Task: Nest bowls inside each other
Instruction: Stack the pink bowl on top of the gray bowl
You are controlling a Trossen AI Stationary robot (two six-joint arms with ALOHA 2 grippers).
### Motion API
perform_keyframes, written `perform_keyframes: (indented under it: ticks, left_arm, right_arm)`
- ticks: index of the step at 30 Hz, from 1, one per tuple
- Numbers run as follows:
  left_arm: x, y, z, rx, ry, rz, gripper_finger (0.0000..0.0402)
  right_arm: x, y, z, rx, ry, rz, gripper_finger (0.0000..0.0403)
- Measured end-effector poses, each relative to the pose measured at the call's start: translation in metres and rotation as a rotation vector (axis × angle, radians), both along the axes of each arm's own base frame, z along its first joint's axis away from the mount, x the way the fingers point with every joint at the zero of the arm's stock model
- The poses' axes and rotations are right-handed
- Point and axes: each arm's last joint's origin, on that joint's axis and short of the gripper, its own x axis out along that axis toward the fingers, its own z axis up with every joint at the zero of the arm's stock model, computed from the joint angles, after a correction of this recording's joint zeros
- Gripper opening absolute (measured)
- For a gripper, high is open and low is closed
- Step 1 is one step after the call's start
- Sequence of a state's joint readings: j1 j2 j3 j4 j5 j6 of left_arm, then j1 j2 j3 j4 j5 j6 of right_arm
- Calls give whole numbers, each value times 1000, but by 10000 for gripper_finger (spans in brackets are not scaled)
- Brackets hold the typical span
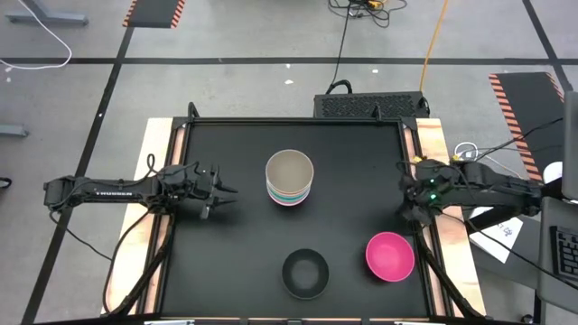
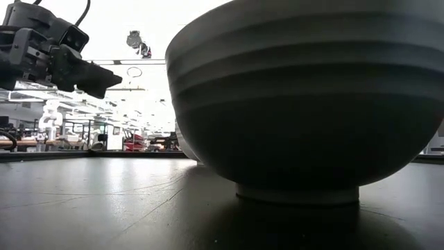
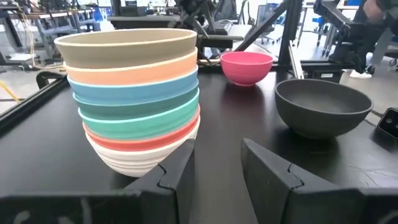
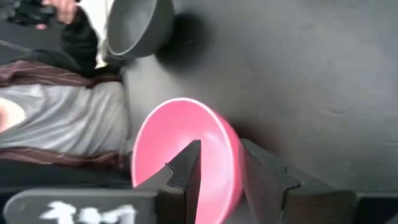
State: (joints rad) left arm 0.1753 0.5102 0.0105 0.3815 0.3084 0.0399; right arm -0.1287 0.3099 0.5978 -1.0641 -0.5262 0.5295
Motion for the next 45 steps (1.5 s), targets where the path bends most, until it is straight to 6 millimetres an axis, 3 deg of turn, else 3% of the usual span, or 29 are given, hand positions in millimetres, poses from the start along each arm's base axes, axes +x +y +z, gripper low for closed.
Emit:
perform_keyframes:
  ticks: [6,14,26,36,41,45]
  left_arm:
    - [0,0,1,-3,-13,1,131]
    - [0,0,1,-10,-11,2,131]
    - [0,0,-2,-22,20,4,131]
    - [0,0,-2,-22,20,4,131]
    - [0,0,-2,-15,19,3,131]
    - [0,0,-2,1,17,1,131]
  right_arm:
    - [12,2,-15,10,-30,69,100]
    - [39,16,-2,50,-175,186,100]
    - [61,54,-25,-68,130,183,100]
    - [57,58,-33,-162,325,113,100]
    - [60,59,-31,-160,275,138,100]
    - [64,60,-16,-190,200,162,100]
